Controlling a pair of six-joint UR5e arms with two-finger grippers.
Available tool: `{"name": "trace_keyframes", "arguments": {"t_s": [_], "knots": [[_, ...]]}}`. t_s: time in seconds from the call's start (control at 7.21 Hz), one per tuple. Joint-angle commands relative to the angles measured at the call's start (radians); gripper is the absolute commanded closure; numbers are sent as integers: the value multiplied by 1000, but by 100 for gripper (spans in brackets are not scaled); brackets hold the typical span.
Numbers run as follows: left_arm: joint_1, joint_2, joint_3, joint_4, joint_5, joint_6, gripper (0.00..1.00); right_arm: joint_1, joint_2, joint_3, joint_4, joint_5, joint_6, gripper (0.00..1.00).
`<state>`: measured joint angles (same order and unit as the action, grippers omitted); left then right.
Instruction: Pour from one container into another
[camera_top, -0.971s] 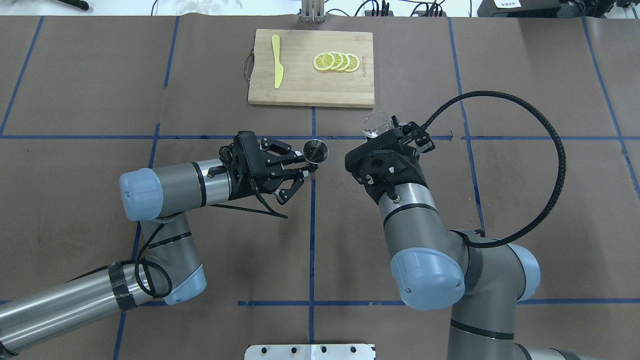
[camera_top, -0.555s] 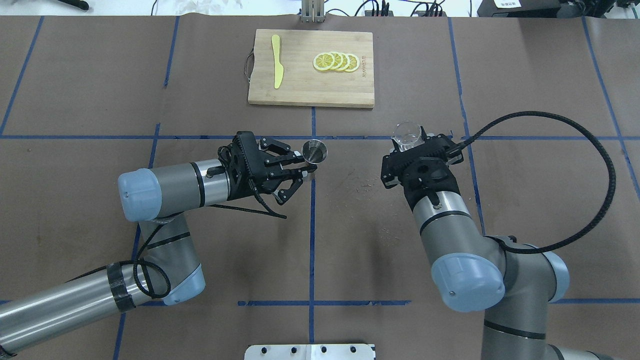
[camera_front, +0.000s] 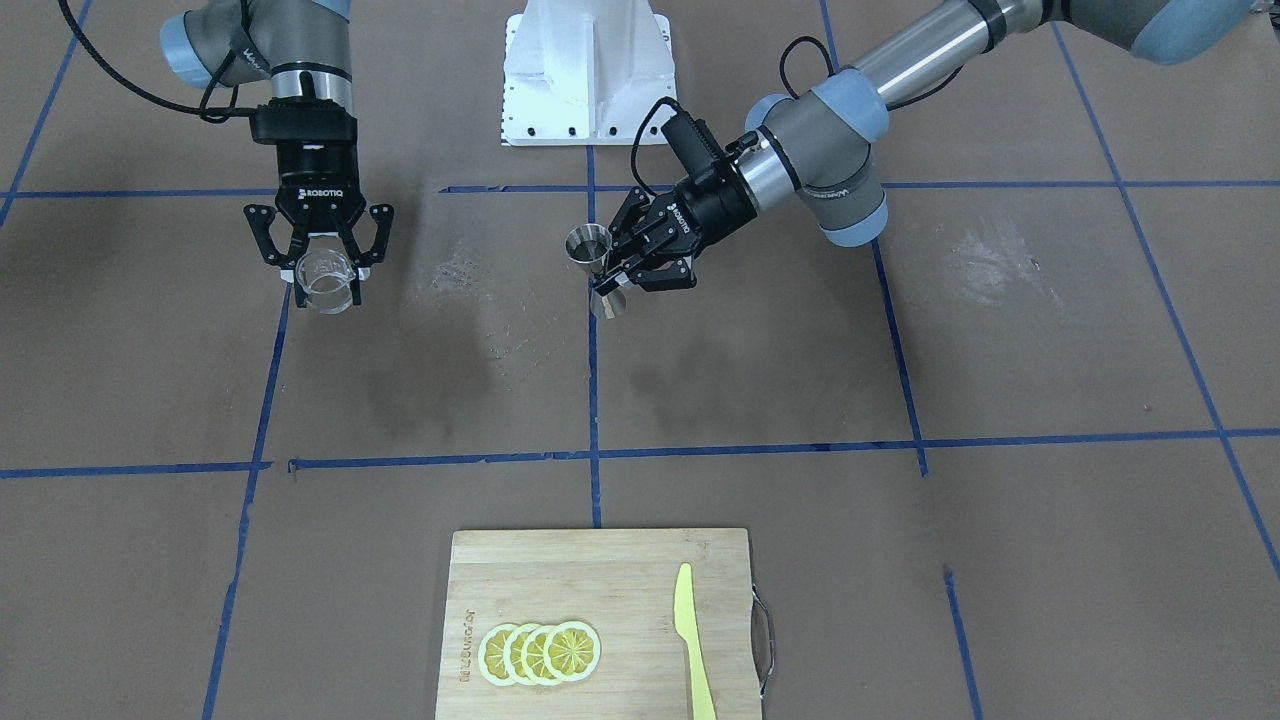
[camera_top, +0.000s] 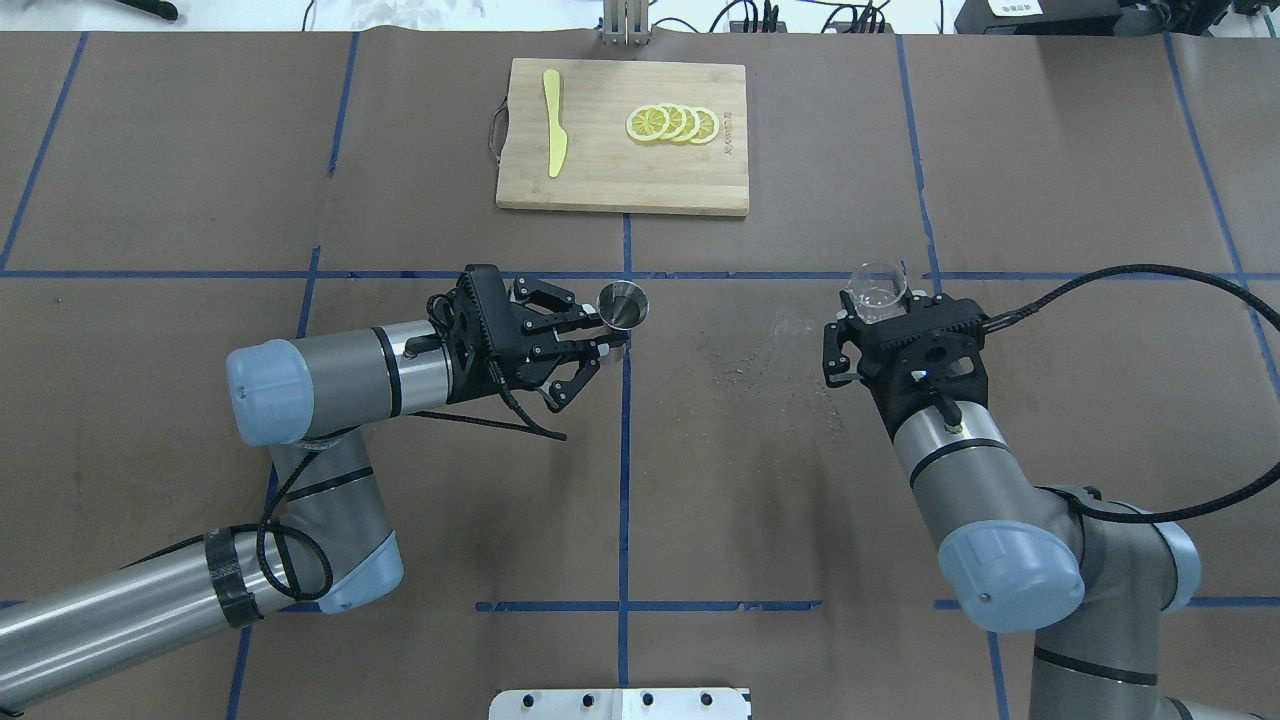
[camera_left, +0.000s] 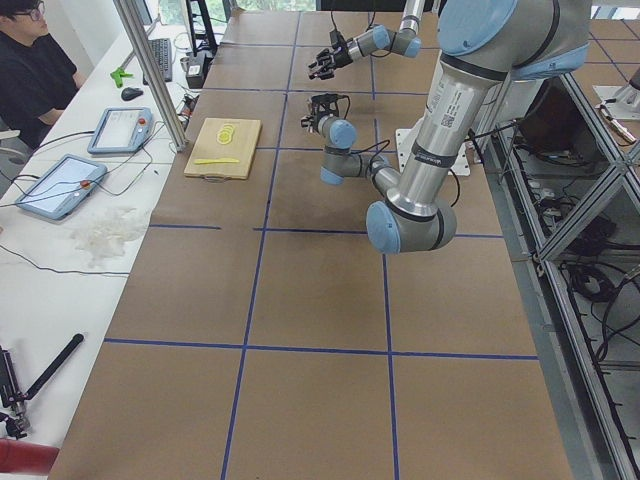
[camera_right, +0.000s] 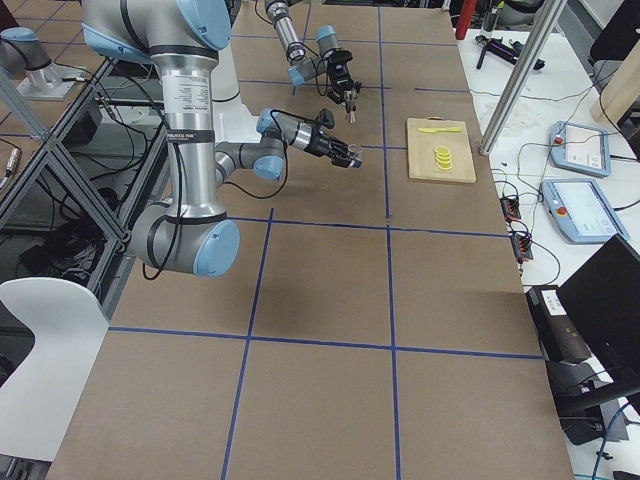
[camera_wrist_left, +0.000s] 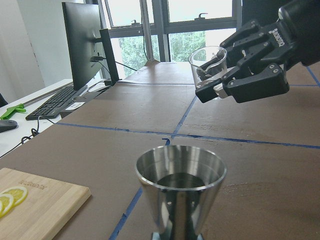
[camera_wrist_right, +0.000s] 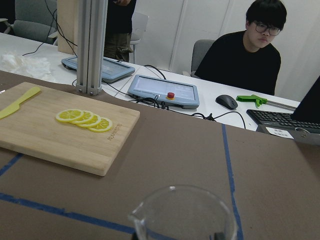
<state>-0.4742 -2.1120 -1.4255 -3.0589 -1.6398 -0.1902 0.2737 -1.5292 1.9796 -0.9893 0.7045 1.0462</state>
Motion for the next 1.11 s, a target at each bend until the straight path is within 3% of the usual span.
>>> {"name": "trace_keyframes", "arguments": {"t_s": [0.0,0.14,0.42,0.97], "knots": [[0,0,-1,-1,0,0,100,-2,-95,-45,132,4,96,100],[0,0,-4,-1,0,-1,100,-2,-117,-141,282,3,107,100],[2,-2,-4,-3,0,-2,100,-4,-118,-304,448,-28,129,100],[6,1,-3,-3,2,-2,100,-77,-120,-346,460,-151,129,100]]}}
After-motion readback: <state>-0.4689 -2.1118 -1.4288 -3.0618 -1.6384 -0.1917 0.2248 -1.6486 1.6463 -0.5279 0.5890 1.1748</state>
